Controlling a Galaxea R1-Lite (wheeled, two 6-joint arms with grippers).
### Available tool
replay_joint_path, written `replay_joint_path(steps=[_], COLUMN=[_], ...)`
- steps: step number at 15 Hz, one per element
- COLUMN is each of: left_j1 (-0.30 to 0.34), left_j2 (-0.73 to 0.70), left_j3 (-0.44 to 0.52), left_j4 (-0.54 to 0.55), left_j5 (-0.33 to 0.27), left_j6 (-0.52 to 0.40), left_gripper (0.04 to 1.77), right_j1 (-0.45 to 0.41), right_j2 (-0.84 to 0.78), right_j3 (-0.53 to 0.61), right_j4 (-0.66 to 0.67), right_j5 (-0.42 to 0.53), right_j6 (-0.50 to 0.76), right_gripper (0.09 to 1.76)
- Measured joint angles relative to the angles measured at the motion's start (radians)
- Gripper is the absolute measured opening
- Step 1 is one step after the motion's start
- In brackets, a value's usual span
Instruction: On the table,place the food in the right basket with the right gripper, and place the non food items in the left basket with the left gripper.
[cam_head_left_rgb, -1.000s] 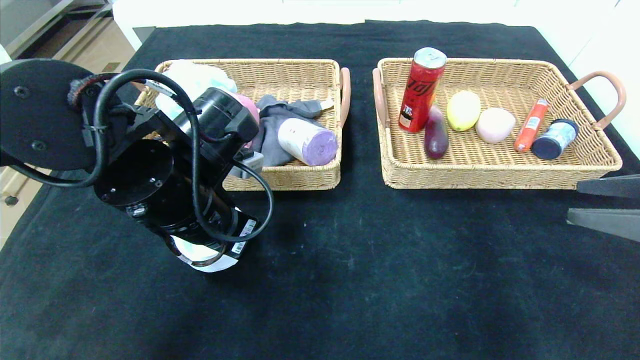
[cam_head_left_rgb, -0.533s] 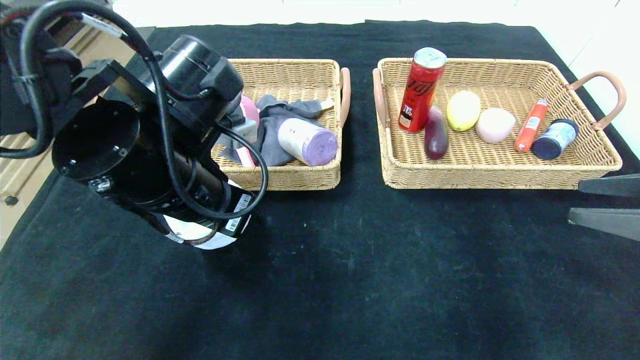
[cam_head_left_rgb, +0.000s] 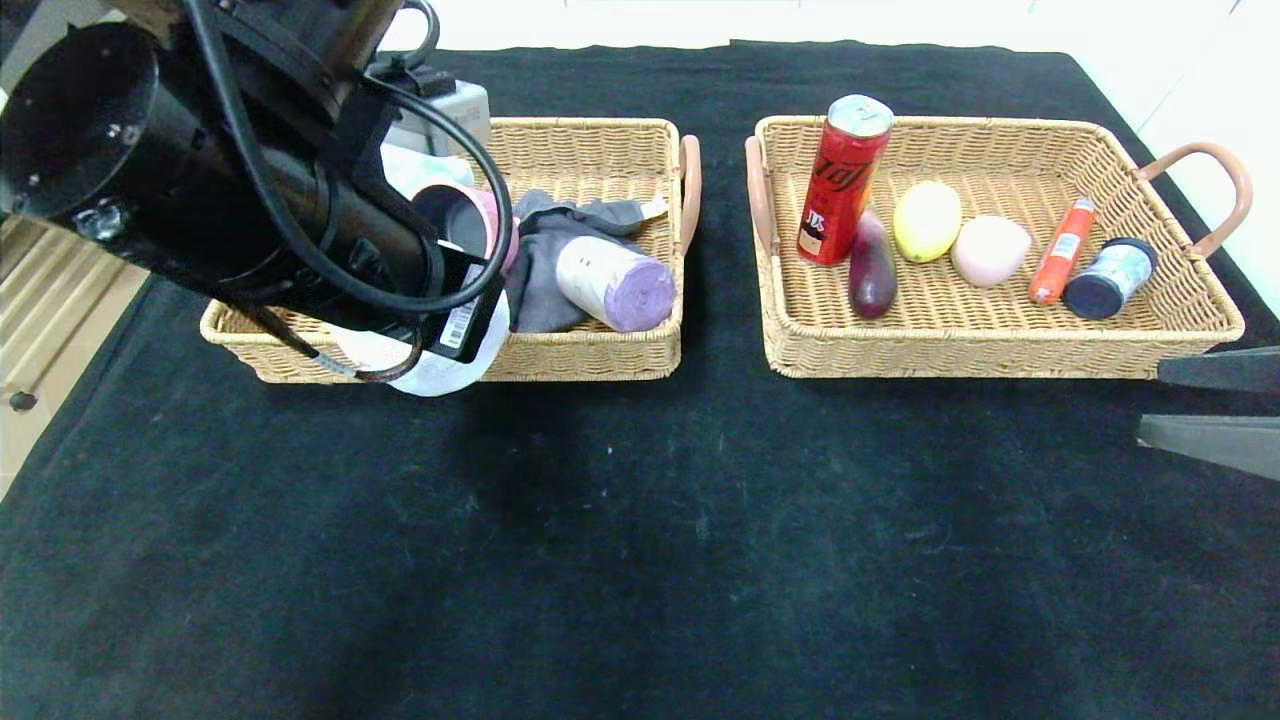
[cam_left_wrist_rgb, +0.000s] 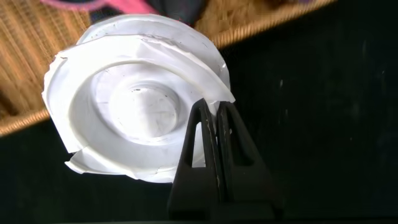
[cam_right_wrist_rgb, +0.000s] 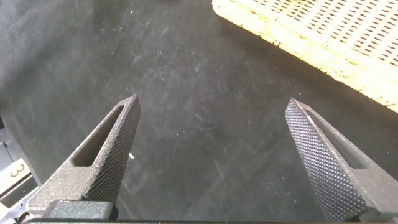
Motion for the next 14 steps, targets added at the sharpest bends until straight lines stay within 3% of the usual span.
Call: replay_joint_path(steps=[10,14], left_j1=[0.028,0.072], left_j2=[0.056,0.121], left_j3=[-0.012,-0.012], left_j4=[-0.507,-0.736], left_j5=[-0.011,-0.077], left_j6=[0.167,0.222], left_gripper=[0.11,0.11], right_j1=[-0.006,-0.006], right_j2=[0.0,-0.002], right_j3=[-0.002,-0.001], right_j4=[0.0,-0.001], right_j5=[0.0,0.0], right_j6=[-0.003,-0.003], right_gripper=[1.71,1.71])
